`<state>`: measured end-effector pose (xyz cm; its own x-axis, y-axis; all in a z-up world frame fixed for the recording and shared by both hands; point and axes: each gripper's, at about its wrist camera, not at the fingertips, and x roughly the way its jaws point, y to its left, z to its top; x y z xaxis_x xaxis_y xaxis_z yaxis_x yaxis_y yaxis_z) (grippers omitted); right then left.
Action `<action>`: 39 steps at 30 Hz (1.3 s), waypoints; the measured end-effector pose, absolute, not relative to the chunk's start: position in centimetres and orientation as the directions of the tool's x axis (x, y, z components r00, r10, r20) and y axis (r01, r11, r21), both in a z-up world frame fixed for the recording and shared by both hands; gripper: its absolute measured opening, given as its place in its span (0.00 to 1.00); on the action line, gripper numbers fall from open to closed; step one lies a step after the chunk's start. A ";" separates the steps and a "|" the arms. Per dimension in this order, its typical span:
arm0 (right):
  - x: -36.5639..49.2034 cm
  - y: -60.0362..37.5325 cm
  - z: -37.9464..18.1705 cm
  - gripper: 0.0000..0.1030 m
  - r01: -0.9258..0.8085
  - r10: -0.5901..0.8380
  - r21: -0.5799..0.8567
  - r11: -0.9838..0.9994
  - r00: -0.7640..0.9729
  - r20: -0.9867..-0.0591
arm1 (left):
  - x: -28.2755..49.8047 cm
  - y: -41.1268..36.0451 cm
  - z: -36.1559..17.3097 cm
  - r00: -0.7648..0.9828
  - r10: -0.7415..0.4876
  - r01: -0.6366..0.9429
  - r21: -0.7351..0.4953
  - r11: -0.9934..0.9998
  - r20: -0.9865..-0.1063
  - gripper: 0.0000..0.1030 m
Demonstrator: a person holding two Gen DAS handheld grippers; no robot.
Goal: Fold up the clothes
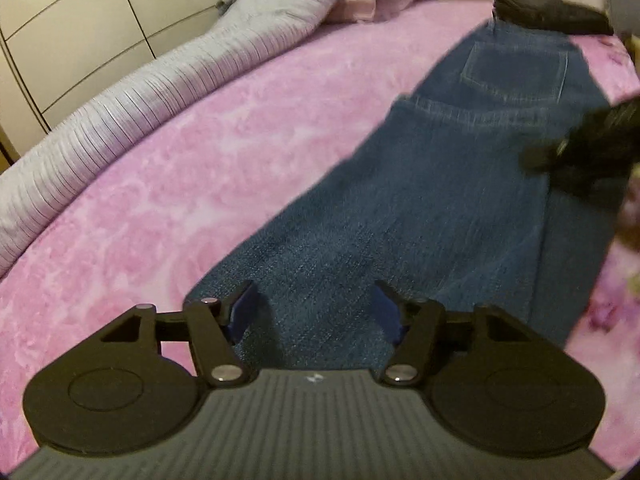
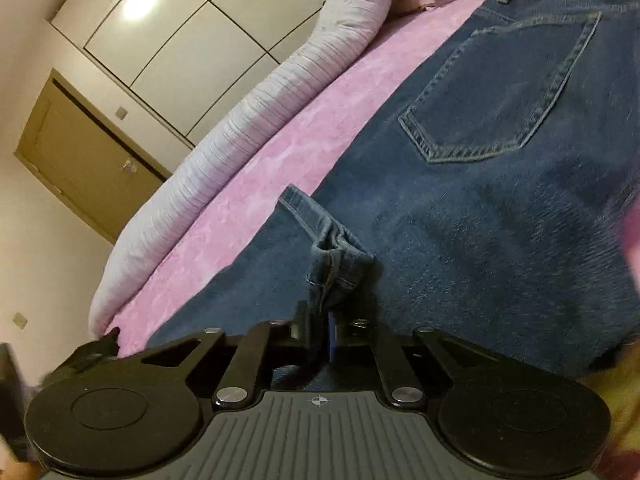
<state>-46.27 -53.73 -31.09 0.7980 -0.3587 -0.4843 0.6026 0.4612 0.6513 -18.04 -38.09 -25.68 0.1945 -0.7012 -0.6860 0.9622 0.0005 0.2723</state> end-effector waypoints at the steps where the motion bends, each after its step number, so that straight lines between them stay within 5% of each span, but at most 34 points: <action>1: -46.7 -53.5 -30.5 0.18 0.614 -0.370 0.634 0.470 0.790 -0.489 | -17.7 -38.1 -25.8 0.187 -0.702 0.966 0.258 0.005 -0.687 0.61; 6: -49.1 -51.0 -27.2 0.19 0.674 -0.499 0.496 0.548 0.739 -0.453 | -16.4 -38.2 -25.2 0.139 -0.697 0.983 0.181 0.014 -0.703 0.63; 12: -45.1 -50.0 -25.8 0.19 0.550 -0.424 0.369 0.749 0.826 -0.372 | -13.5 -38.2 -23.4 0.070 -0.713 0.996 0.006 0.092 -0.698 0.55; 14: -43.0 -50.7 -27.1 0.19 0.556 -0.403 0.334 0.761 0.809 -0.428 | -12.6 -38.9 -24.2 0.077 -0.684 0.995 0.007 0.104 -0.726 0.42; 17: -40.4 -53.0 -29.7 0.20 0.610 -0.346 0.332 0.719 0.729 -0.591 | -12.5 -39.6 -25.2 0.075 -0.680 0.997 0.041 0.066 -0.729 0.43; 23: -37.8 -55.0 -26.8 0.20 0.579 -0.382 0.284 0.765 0.762 -0.523 | -11.9 -40.6 -25.3 0.063 -0.691 0.998 0.038 0.052 -0.720 0.48; 27: -33.6 -58.0 -29.5 0.20 0.568 -0.305 0.229 0.790 0.689 -0.657 | -11.8 -41.2 -25.4 0.071 -0.691 0.997 0.045 0.056 -0.720 0.49; 34: -37.8 -53.0 -26.0 0.22 0.492 -0.319 0.179 0.852 0.759 -0.568 | -11.2 -37.2 -23.3 0.105 -0.735 0.992 0.018 0.126 -0.670 0.46; 39: -39.5 -44.6 -26.4 0.27 0.292 -0.155 0.189 0.938 0.837 -0.524 | -12.5 -32.8 -23.8 0.037 -0.708 0.995 -0.038 0.090 -0.705 0.49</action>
